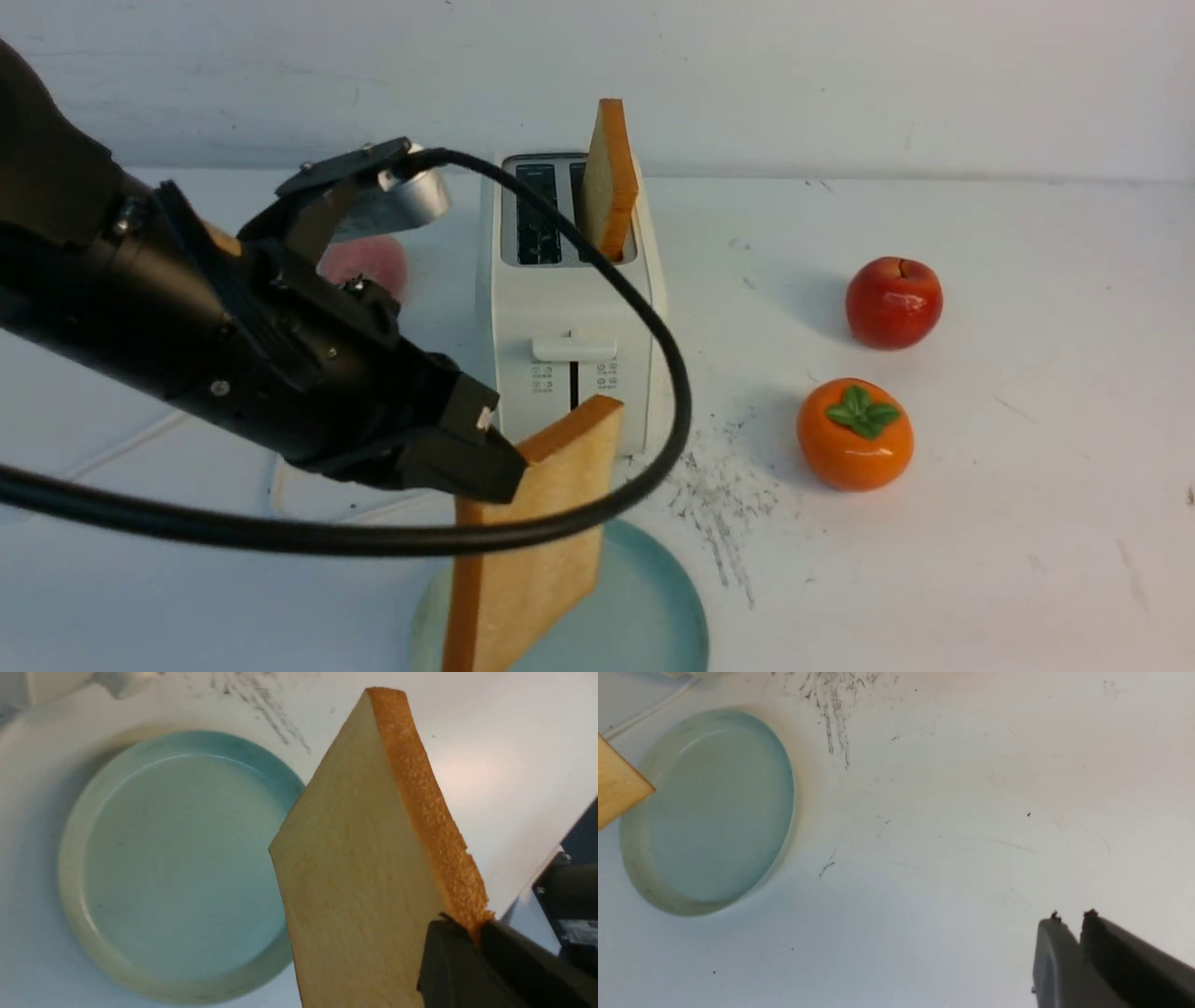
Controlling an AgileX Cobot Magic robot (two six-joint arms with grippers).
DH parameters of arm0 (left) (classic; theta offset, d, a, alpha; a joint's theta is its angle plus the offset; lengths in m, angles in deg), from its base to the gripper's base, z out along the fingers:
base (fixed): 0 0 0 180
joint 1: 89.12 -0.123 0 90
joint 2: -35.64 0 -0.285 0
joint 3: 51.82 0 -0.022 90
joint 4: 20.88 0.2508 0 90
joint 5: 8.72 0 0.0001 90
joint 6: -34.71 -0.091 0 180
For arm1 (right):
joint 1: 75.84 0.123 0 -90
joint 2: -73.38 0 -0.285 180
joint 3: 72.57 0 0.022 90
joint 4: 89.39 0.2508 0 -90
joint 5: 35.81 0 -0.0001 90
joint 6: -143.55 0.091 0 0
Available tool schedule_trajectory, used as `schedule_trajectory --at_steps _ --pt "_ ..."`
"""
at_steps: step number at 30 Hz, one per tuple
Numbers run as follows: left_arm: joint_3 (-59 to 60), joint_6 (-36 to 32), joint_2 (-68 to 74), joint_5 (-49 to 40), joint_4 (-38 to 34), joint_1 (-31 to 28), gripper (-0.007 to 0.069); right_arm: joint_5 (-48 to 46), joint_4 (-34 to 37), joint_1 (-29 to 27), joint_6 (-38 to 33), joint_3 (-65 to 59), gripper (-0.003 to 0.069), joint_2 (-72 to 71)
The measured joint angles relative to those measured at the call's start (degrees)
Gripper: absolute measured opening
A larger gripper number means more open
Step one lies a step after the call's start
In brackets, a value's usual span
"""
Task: Take toasted bread from bread machine on white table place on plate.
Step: 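Place the slice of bread on the plate with the left gripper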
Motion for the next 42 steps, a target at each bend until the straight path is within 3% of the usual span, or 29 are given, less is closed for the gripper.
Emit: schedule_trajectory --at_steps 9,14,20,30,42 --pt "0.0 -2.0 9.4 -1.5 -1.8 0.1 0.0035 0.1 0.0 0.0 0.0 0.0 0.0085 0.0" --pt "0.0 -3.2 14.7 3.0 -3.4 0.1 0.0035 0.1 0.1 0.0 0.0 0.0 0.0087 0.0" --pt "0.0 -3.2 15.4 5.9 -5.6 0.1 0.0035 0.1 0.1 0.0 0.0 0.0 0.0092 0.0" --pt "0.0 -6.5 15.9 3.4 -11.3 0.1 0.0035 0.1 0.1 0.0 0.0 0.0 0.0097 0.0" --pt "0.0 -6.7 15.9 5.1 -5.9 0.1 0.0035 0.1 0.1 0.0 0.0 0.0 0.0106 0.0"
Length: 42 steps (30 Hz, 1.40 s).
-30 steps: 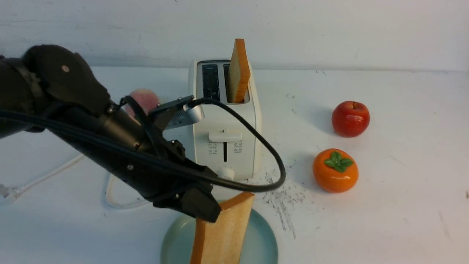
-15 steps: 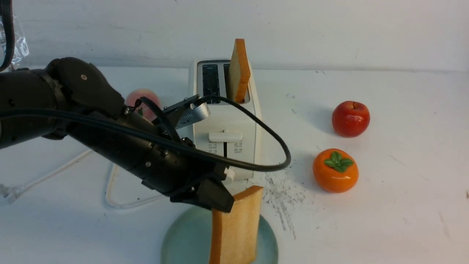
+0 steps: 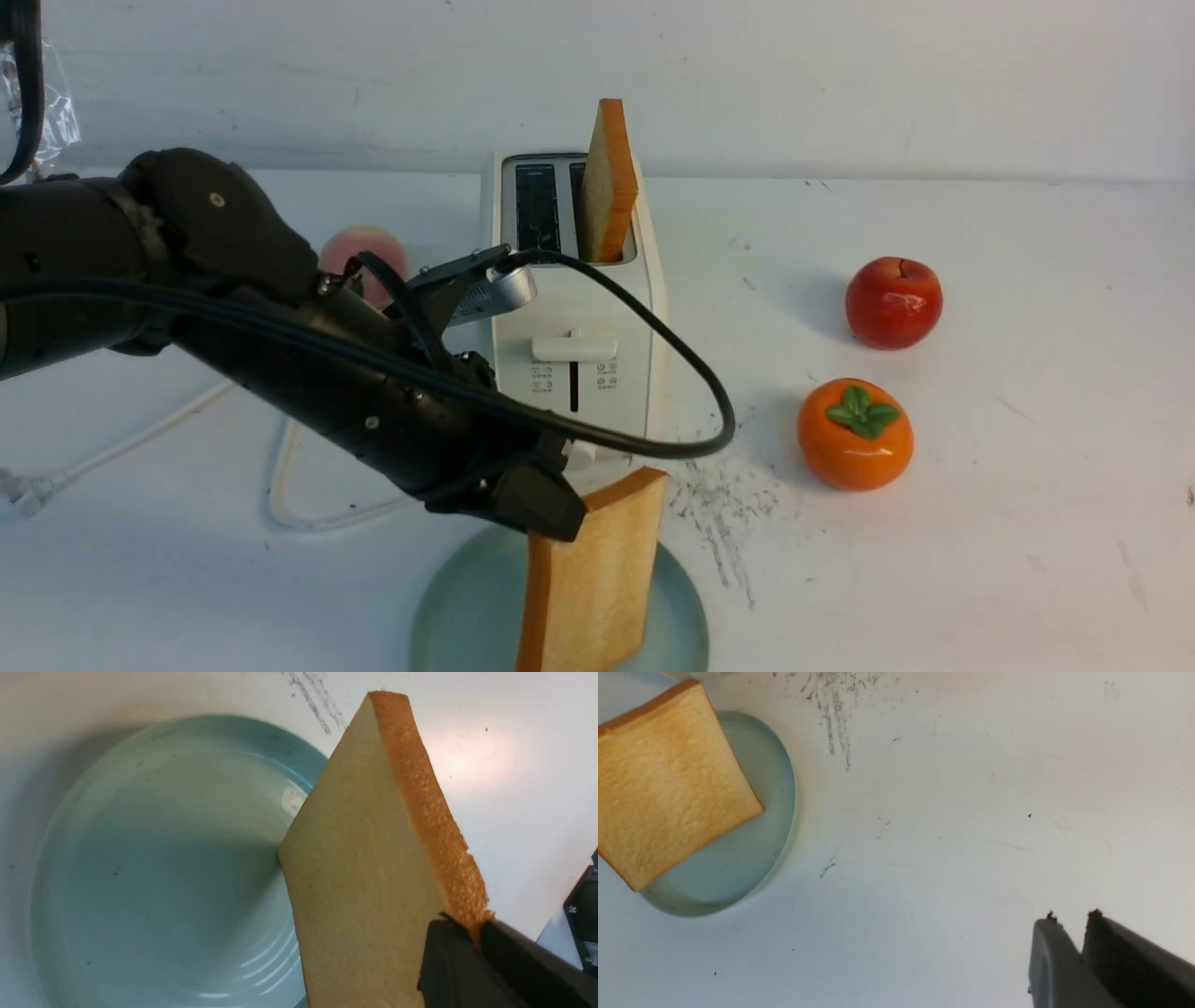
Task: Take toasted bread from bread machine on white table place on plate.
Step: 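Place the slice of bread on the plate with the left gripper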
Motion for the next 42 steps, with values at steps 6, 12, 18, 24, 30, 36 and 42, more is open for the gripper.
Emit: schedule_trajectory --at_steps 6,12,18,24,30,36,42 --pt "0.0 0.0 0.0 -1.0 0.6 0.0 0.0035 0.0 -0.2 0.0 0.0 0.0 0.0109 0.0" --pt "0.0 0.0 -0.1 -0.2 1.5 0.0 0.005 0.0 -0.2 0.0 0.0 0.0 0.0115 0.0" --pt "0.0 0.1 -0.1 1.9 3.7 0.0 0.0198 0.0 -0.2 0.0 0.0 0.0 0.0116 0.0" --pt "0.0 2.8 0.0 3.1 8.0 0.0 0.0391 0.1 -0.2 0.0 0.0 0.0 0.0118 0.0" --pt "-0.1 5.2 0.0 3.3 12.5 0.0 0.0458 0.1 -0.2 0.0 0.0 0.0 0.012 0.0" --pt "-2.5 8.5 0.0 3.6 16.1 0.0 0.0459 0.1 -0.2 0.0 0.0 0.0 0.0125 0.0" --pt "-6.1 11.3 0.0 2.5 19.9 0.0 0.0459 0.0 -0.2 0.0 0.0 0.0 0.0129 0.0"
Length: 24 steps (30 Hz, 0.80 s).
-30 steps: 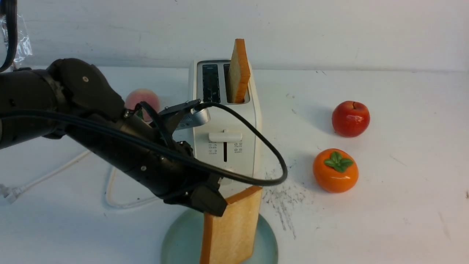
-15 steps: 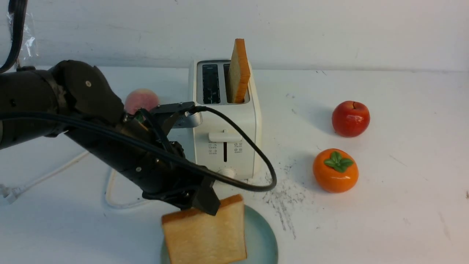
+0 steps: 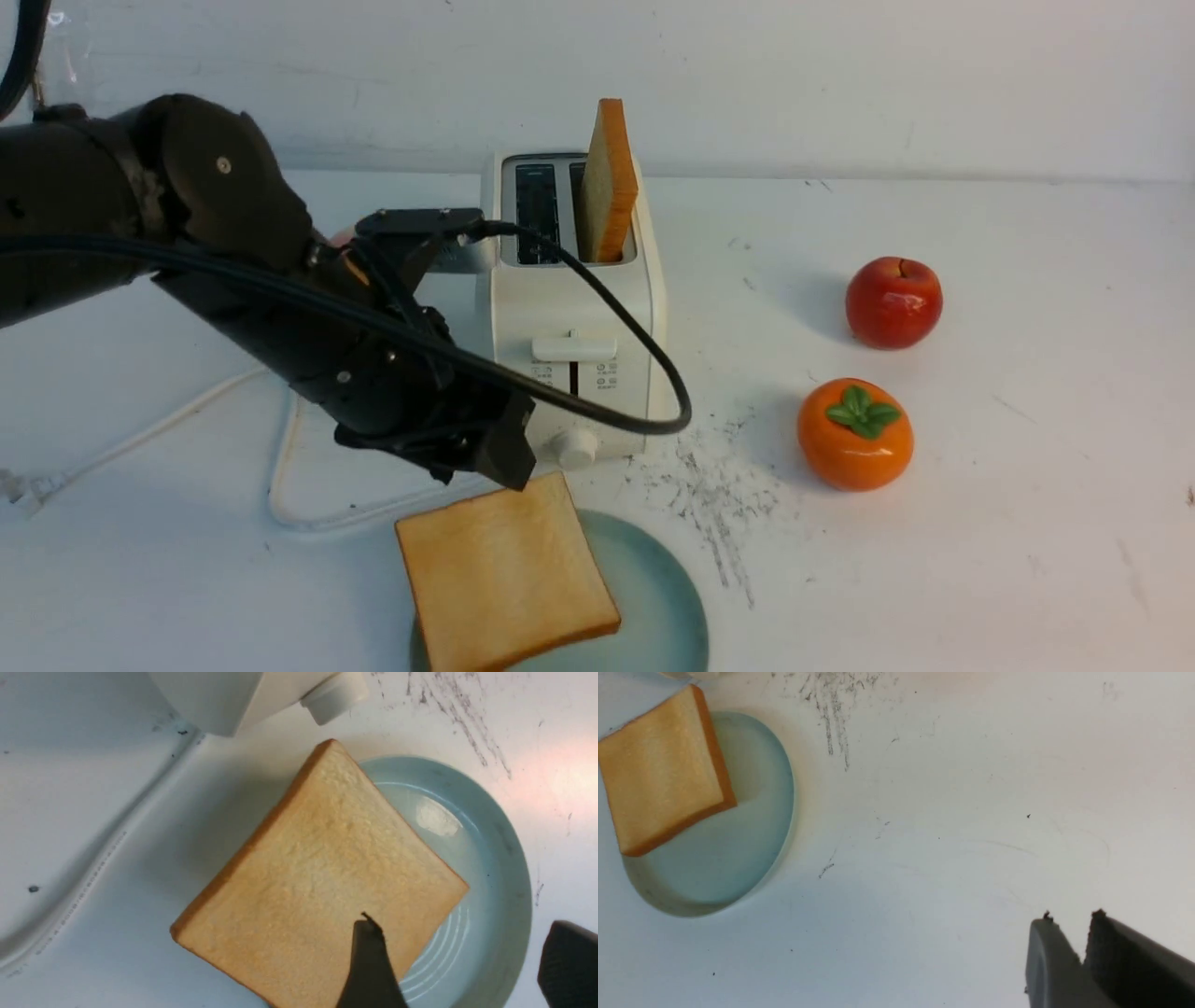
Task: Take toasted bread from bread machine on white table place on plate.
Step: 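Place the slice of bread on the plate with the left gripper, then grasp the toast slice in the toaster and pull it up out of the slot with the right gripper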
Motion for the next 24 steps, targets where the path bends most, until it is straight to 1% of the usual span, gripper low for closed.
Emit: schedule_trajectory --at_steps 2,5,8,12,13,14,16,18,19,21,22,23,24 --pt "-0.9 0.1 0.0 -1.1 0.6 0.0 0.0459 0.0 0.0 0.0 0.0 0.0 0.013 0.0" --pt "-2.8 1.5 -0.1 -3.2 1.4 0.0 0.0437 0.1 0.0 0.0 0.0 0.0 0.0131 0.0" --pt "-4.1 7.1 -1.6 -3.5 3.8 0.0 0.0308 1.4 0.3 0.0 0.0 0.5 0.0131 0.1" --pt "-4.2 14.3 -6.5 -2.6 11.2 0.0 0.0043 1.7 0.6 0.0 -0.6 4.5 0.0131 2.3" --pt "-4.2 16.5 -8.1 -2.6 13.6 0.0 0.0 1.7 0.9 0.0 -1.3 5.9 0.0131 3.5" --pt "-4.2 17.5 -9.4 -2.6 14.7 0.0 -0.0014 1.7 1.2 0.0 -1.9 7.1 0.0131 4.5" --pt "-4.2 20.0 -12.0 -2.6 17.1 0.0 -0.0014 1.8 2.2 0.0 -3.5 9.3 0.0131 7.1" --pt "-4.2 22.0 -15.7 -2.6 19.2 0.0 -0.0014 2.0 5.1 0.0 -6.2 12.0 0.0125 11.4" --pt "-4.2 22.1 -16.0 -2.6 19.3 0.0 -0.0014 2.0 5.1 0.0 -6.5 12.3 0.0123 11.8" --pt "-3.6 22.8 -21.0 -2.4 20.1 0.0 -0.0014 2.3 9.8 0.0 -11.6 15.1 0.0078 18.2" --pt "-3.6 22.9 -21.0 -2.3 20.1 0.0 -0.0014 2.3 10.2 0.0 -11.6 15.1 0.0078 18.2" --pt "-1.9 23.4 -24.5 -1.4 20.1 0.0 -0.0014 2.4 13.0 0.0 -15.2 16.5 0.0039 22.1" --pt "-0.4 23.8 -26.3 -0.8 20.3 0.0 -0.0014 2.4 15.1 0.0 -17.1 17.2 0.0015 24.3"
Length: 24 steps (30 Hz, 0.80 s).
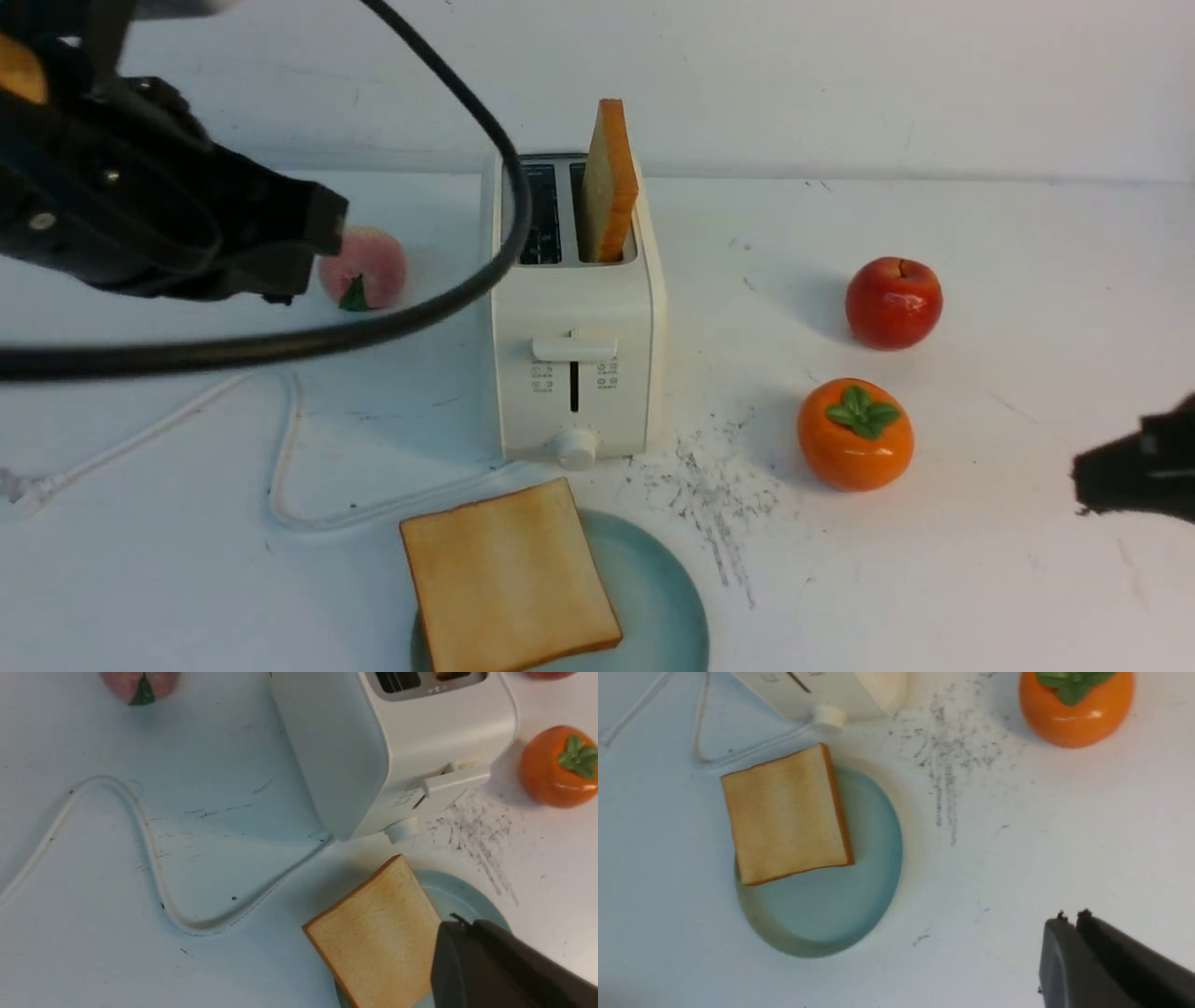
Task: Take toasted bread from bread machine on white table place on plate.
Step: 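Grasp the toast slice in the toaster and pull it up out of the slot with the right gripper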
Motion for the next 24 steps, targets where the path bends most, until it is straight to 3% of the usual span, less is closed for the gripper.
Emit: schedule_trajectory --at_steps 5,10,19,24 --pt "10.3 5.7 -12.4 5.8 3.2 0.0 -0.0014 1.4 9.9 0.0 -12.2 5.6 -0.0001 9.1" --pt "20.1 9.1 -24.4 8.8 4.9 0.0 -0.0014 4.1 14.2 0.1 -17.5 13.6 0.0005 16.5" --pt "29.4 9.5 -38.4 9.0 4.9 0.0 -0.0014 7.7 11.9 7.1 -17.8 26.5 0.0031 27.8" --pt "31.0 11.1 -43.0 6.4 6.0 0.0 -0.0014 12.4 6.0 12.2 -16.0 35.5 0.0085 36.3"
